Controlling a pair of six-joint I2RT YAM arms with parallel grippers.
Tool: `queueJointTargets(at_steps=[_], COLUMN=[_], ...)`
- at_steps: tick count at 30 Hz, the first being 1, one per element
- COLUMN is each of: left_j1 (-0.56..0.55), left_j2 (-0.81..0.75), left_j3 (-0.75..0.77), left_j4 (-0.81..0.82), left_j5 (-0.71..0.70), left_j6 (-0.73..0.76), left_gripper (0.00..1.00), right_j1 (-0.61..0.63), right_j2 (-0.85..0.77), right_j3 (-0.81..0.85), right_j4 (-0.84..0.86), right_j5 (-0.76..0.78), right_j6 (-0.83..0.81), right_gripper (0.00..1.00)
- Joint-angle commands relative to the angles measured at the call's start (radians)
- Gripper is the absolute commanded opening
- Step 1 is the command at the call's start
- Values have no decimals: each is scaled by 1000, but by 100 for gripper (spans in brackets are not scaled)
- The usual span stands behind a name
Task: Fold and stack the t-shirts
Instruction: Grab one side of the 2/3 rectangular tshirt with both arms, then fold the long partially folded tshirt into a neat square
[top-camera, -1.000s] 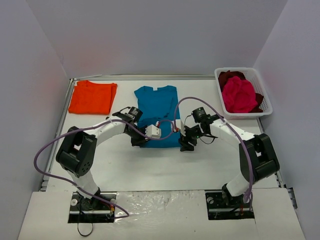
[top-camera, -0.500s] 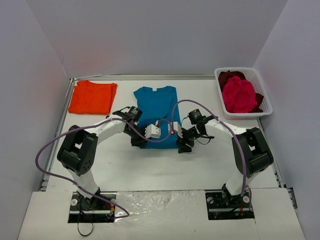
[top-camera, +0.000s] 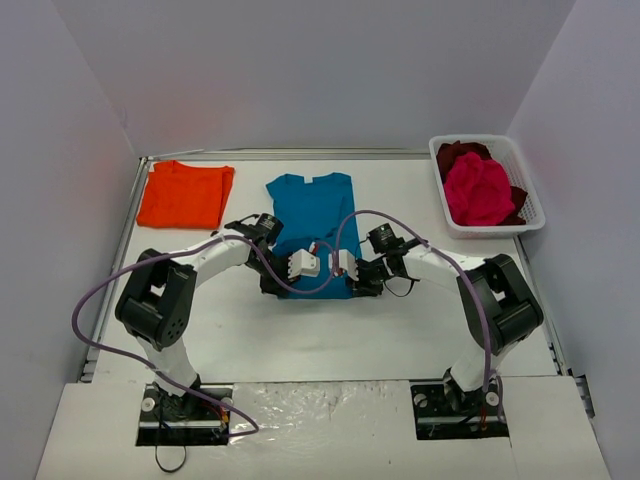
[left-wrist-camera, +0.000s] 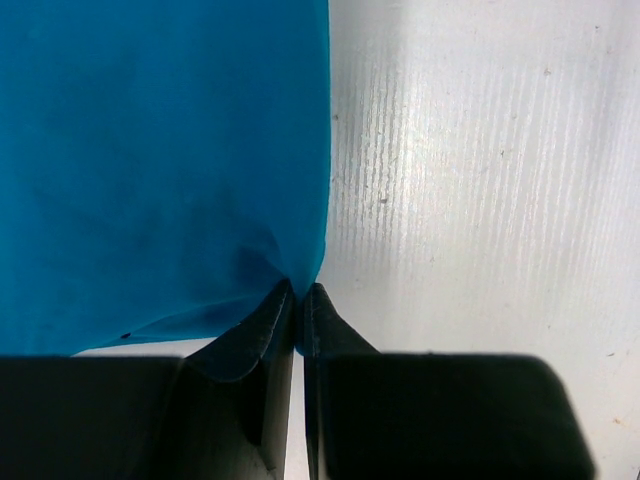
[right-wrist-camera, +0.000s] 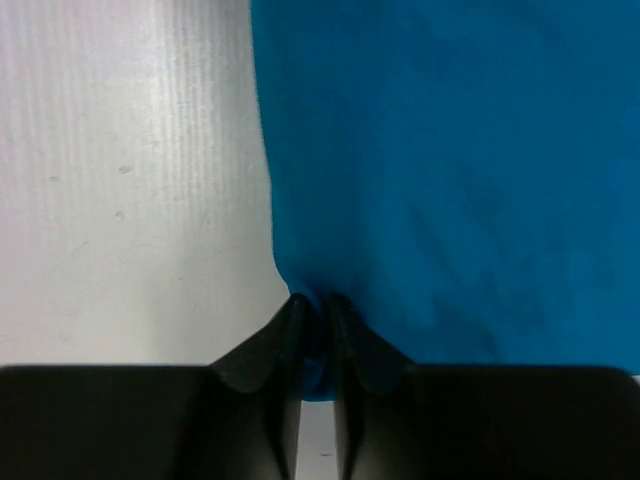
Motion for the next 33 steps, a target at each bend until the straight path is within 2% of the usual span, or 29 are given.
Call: queueJointTargets(at_steps=[1,3,8,13,16,21,28,33], left_j1=[-4,-2,-2,-1,-5,-17,-54,-63], left_j2=[-10,-7,-5,-33,-65,-103,-194,-172], left_j3=[16,13,13,54,98,151,212,312], left_j4=[-35,-37,-49,-138,-257,-509,-808,-928], left_j5=[47,45,47,56,93,157,212,219], left_j6=[16,17,19,42,92,193,324,355], left_gripper=[2,2,2,2,2,2,2,2], right_j1=[25,28,28,30,39,71,60,53], right_j2=[41,45,32,-26,-103,-204,-326,-336], right_j3=[-40,-40,-27,52,90,144,216,298], right_j4=[-6,-4,-30,-205,-376,-564,-753,-840], right_j5=[133,141,132,48,0,-50,-156,-190], right_j6=[53,59,90,71,31,13,-56,-96], right_gripper=[8,0,0,0,0,0,0,0])
